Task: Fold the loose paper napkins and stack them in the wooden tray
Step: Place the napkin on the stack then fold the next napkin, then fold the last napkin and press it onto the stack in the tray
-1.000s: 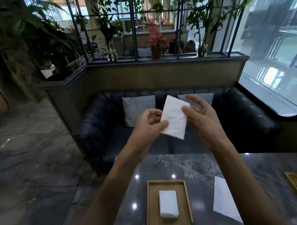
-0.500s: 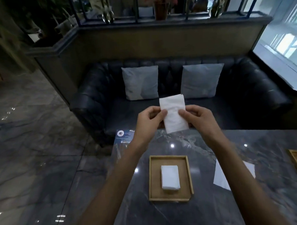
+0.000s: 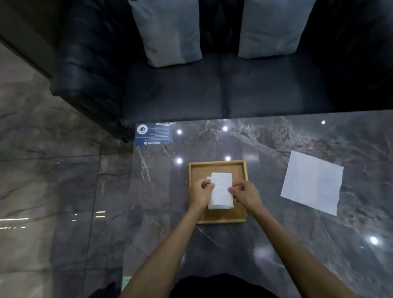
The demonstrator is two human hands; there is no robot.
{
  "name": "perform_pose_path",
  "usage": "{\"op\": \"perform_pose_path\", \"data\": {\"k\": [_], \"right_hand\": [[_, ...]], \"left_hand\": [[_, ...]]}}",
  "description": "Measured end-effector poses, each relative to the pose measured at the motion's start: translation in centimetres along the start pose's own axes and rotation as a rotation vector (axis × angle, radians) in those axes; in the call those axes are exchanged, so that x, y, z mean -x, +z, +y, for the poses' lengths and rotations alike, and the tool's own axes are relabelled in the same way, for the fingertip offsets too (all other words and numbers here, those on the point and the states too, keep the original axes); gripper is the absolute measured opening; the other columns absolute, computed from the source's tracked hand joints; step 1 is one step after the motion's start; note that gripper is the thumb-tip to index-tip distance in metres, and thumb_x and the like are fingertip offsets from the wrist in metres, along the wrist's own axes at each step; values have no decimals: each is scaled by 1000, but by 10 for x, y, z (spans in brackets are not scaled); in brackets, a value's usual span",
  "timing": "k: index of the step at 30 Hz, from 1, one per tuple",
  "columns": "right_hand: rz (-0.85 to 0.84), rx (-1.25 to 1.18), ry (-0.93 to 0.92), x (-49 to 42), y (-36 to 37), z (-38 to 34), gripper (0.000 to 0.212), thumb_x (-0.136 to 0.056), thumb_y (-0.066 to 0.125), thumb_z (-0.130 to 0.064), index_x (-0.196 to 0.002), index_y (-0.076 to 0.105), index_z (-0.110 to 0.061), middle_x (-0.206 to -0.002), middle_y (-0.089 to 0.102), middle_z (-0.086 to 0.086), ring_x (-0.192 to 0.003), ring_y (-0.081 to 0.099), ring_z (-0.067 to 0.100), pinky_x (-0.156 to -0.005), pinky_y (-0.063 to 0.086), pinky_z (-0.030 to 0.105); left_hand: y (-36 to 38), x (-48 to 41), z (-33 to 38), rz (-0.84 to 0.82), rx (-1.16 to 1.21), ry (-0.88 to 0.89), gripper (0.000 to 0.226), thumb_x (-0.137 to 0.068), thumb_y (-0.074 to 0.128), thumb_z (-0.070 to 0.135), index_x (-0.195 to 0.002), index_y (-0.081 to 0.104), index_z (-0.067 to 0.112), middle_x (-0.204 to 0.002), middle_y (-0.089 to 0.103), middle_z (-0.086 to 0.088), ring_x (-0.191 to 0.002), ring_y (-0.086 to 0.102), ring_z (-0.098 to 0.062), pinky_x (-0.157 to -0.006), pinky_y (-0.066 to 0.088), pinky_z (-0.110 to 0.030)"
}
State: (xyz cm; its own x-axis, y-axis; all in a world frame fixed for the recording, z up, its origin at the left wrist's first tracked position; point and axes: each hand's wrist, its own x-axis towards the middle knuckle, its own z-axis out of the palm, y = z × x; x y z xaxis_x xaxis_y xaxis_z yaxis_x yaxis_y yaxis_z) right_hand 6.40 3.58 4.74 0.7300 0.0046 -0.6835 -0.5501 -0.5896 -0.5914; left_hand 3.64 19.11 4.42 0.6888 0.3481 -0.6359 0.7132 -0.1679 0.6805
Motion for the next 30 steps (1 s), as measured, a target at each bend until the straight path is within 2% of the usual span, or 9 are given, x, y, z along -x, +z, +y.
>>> {"op": "perform_pose_path", "data": {"k": [3, 8, 12, 14, 16, 18, 23, 26, 30], "right_hand": [[15, 5, 32, -16, 12, 15, 24, -90, 70, -19, -111, 65, -10, -100, 70, 8, -93, 67, 22, -64, 46, 23], [-25, 46, 14, -36, 28, 32, 22, -93, 67, -23, -112, 55, -20, -105, 66, 5, -98, 66, 23, -82, 56, 34], [-11, 116, -9, -42, 32, 39, 26, -95, 65, -27, -115, 51, -20, -99, 61, 0, -94, 65, 20, -79, 52, 32], [-5, 112, -5, -41, 31, 42, 31, -95, 64, -30, -119, 49, -19, -100, 60, -2, -94, 63, 18, -76, 48, 30], [-47, 59, -7, -40, 27, 44, 35, -96, 63, -33, -124, 48, -18, -105, 60, -2, -94, 60, 15, -77, 47, 30], [-69, -34, -24, -39, 14, 49, 37, -96, 61, -36, -127, 51, -18, -108, 60, -3, -96, 59, 14, -83, 49, 33], [248, -240, 16, -48, -57, 95, 16, -95, 63, -23, -105, 67, -12, -101, 72, 8, -92, 67, 23, -83, 53, 37], [539, -424, 211, -61, -118, 142, 18, -95, 64, -19, -107, 66, -5, -102, 72, 17, -95, 69, 35, -86, 54, 42], [795, -491, 435, -74, -190, 191, 24, -98, 59, -21, -117, 62, -6, -112, 69, 12, -104, 65, 30, -93, 47, 38]], "left_hand": [[10, -9, -9, -14, -82, -62, 14, -93, 64, 11, -105, 66, 4, -99, 65, -3, -91, 59, -16, -75, 46, -22], [16, -23, -17, 9, -171, -107, 7, -93, 63, 12, -93, 57, 10, -88, 57, 0, -84, 54, -15, -61, 38, -12], [21, -28, -21, 21, -214, -127, 10, -92, 64, 12, -92, 54, 9, -84, 54, 1, -80, 52, -14, -60, 38, -14], [23, -30, -21, 17, -236, -148, 11, -92, 64, 17, -93, 54, 12, -89, 57, 0, -85, 55, -16, -65, 42, -18], [25, -31, -21, 46, -296, -187, 11, -90, 63, 25, -89, 54, 21, -91, 61, 2, -89, 60, -18, -80, 52, -32], [29, -26, -15, 141, -367, -196, 13, -89, 60, 32, -82, 52, 25, -92, 64, 2, -91, 63, -22, -91, 52, -43], [64, -15, 21, 357, -597, 3, 25, -94, 45, 37, -95, 58, 16, -99, 66, -8, -94, 64, -31, -89, 51, -42], [113, -18, 45, 241, -644, 151, 21, -95, 44, 30, -86, 55, 15, -85, 61, -2, -79, 55, -23, -77, 45, -36], [202, -31, 76, -29, -546, 120, 13, -97, 55, 23, -88, 56, 14, -89, 62, -5, -85, 58, -25, -70, 39, -32]]}}
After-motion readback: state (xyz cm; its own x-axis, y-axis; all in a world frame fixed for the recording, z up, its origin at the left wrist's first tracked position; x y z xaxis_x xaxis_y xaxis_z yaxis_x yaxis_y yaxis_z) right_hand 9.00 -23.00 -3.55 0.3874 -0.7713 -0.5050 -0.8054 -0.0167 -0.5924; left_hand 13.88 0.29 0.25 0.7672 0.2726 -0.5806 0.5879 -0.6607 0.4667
